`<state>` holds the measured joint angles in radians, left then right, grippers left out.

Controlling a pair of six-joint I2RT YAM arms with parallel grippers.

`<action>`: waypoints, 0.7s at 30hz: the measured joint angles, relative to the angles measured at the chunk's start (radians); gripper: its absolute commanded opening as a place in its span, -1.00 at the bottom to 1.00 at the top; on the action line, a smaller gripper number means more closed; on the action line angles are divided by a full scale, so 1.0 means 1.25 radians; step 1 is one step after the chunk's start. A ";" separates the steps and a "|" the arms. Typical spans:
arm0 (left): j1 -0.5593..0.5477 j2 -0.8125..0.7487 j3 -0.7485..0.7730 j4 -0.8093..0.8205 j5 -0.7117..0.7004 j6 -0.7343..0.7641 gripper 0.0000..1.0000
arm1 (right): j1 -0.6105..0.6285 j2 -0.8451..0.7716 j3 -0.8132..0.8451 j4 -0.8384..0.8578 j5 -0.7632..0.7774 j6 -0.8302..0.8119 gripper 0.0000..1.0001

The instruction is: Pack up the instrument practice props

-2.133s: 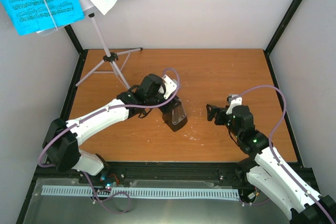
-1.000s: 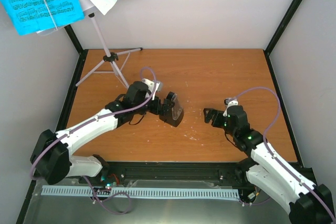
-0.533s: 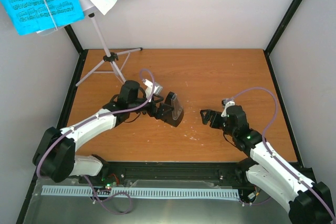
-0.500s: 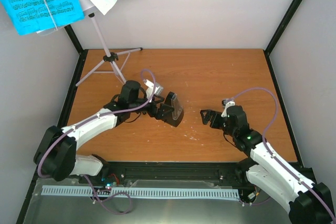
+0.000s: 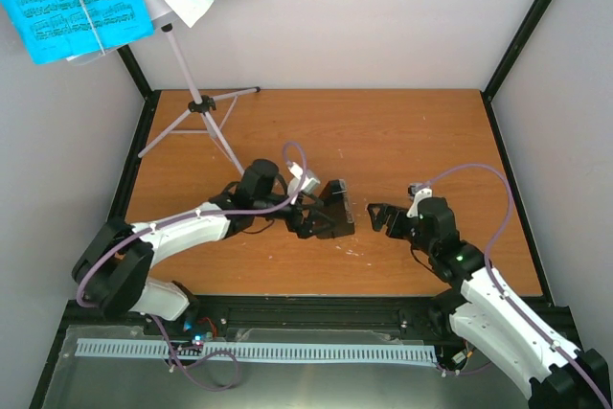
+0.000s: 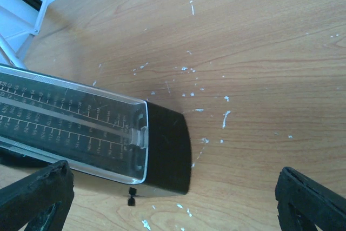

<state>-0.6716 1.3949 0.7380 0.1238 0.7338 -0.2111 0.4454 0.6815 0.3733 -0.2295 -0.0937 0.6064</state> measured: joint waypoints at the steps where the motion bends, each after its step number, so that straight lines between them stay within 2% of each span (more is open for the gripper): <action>1: -0.016 0.005 -0.002 0.007 -0.001 -0.009 0.99 | 0.000 -0.006 0.000 -0.010 0.001 -0.001 1.00; 8: -0.048 0.015 -0.013 0.017 -0.018 -0.045 0.99 | 0.000 -0.050 0.000 -0.044 0.015 -0.002 1.00; 13: -0.047 -0.034 -0.013 0.004 -0.061 -0.029 0.99 | -0.001 -0.061 0.001 -0.066 0.027 -0.011 1.00; 16: -0.029 -0.077 -0.013 -0.004 -0.056 0.005 0.99 | -0.001 -0.066 0.005 -0.075 0.019 -0.029 1.00; 21: 0.041 -0.085 0.004 -0.013 0.026 0.072 0.99 | -0.001 -0.088 0.007 -0.068 -0.056 -0.071 1.00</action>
<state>-0.6205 1.2888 0.7429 0.1070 0.7662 -0.1215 0.4442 0.5716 0.3817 -0.3149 -0.1642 0.5175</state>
